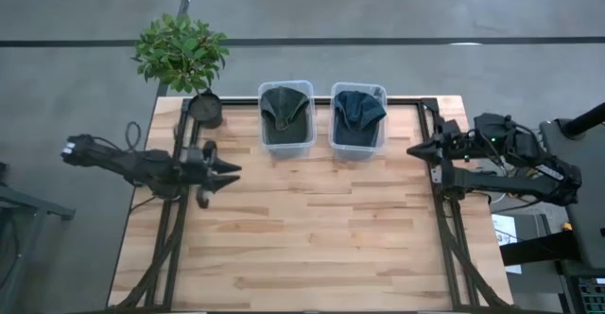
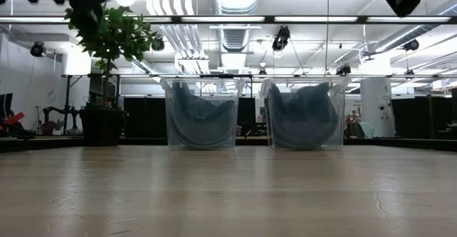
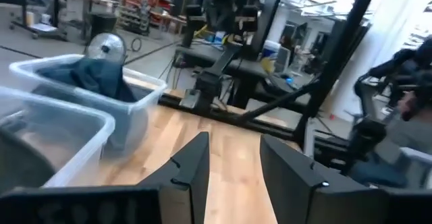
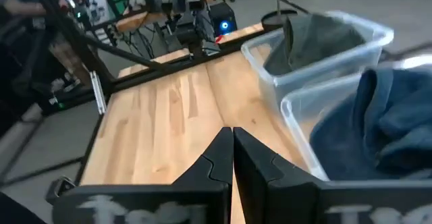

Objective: Pick & Place hat
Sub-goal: Return to Home Position

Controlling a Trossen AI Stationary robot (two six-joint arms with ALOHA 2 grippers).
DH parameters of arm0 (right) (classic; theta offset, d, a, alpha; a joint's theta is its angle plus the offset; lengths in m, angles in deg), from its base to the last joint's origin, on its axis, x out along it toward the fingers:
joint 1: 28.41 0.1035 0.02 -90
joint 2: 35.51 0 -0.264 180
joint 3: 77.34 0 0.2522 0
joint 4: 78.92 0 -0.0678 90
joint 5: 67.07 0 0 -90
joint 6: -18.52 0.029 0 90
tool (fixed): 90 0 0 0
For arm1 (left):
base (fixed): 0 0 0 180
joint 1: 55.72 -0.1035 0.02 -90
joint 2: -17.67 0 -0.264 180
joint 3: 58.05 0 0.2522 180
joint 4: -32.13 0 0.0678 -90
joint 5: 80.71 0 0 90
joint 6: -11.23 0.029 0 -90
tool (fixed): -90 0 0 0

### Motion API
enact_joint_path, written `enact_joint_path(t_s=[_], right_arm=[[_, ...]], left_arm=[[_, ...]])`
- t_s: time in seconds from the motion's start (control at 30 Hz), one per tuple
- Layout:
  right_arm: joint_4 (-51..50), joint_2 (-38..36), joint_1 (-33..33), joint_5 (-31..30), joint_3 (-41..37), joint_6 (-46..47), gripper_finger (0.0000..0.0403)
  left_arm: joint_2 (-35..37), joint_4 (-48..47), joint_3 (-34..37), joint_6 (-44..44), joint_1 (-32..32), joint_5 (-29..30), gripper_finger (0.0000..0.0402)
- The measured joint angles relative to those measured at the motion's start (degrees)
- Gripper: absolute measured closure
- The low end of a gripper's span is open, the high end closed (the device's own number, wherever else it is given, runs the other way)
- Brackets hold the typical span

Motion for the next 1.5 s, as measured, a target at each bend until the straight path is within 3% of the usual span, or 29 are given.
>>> enact_joint_path(t_s=[0.13, 0.37, 0.47, 0.63, 0.77, 0.87, 1.0, 1.2, 1.33, 1.5], right_arm=[[1.5, -3.2, 0.0, 0.5, -4.3, 3.1, 0.0394], [7.8, -8.8, 0.0, 4.9, -7.8, -1.5, 0.0394], [7.7, -11.7, 0.0, 4.9, -7.8, -0.9, 0.0394], [7.9, -17.4, 0.0, 5.2, -8.1, 0.3, 0.0394], [7.8, -20.8, 0.0, 5.2, -10.5, 2.6, 0.0394], [8.9, -22.4, 0.0, 5.2, -14.1, 3.2, 0.0394], [18.3, -23.4, 0.0, 5.2, -21.3, 1.8, 0.0394], [30.8, -21.9, 0.0, 3.7, -30.9, 0.4, 0.0394], [36.2, -21.6, 0.0, 3.1, -36.8, 2.4, 0.0394], [39.2, -23.5, -0.1, 3.1, -40.7, 4.4, 0.0394]], left_arm=[[-0.2, 8.7, 6.3, -0.4, -0.6, 3.4, 0.0278], [2.2, 9.7, 8.1, -0.9, -5.5, 3.9, 0.0278], [3.8, 9.4, 7.8, 0.2, -9.3, 0.9, 0.0278], [8.0, 1.3, 6.4, -1.0, -16.9, -7.9, 0.0278], [12.3, -6.2, 4.2, -1.7, -20.8, -8.8, 0.0278], [16.3, -7.2, 3.6, 0.6, -21.2, -8.9, 0.0278], [20.3, -7.7, 4.5, 1.8, -21.1, -8.9, 0.0278], [22.3, -6.0, 10.4, 1.3, -21.1, -6.8, 0.0278], [23.6, -0.8, 14.0, 1.5, -21.2, -5.7, 0.0278], [26.4, -1.2, 15.6, 1.5, -21.2, -3.2, 0.0278]])
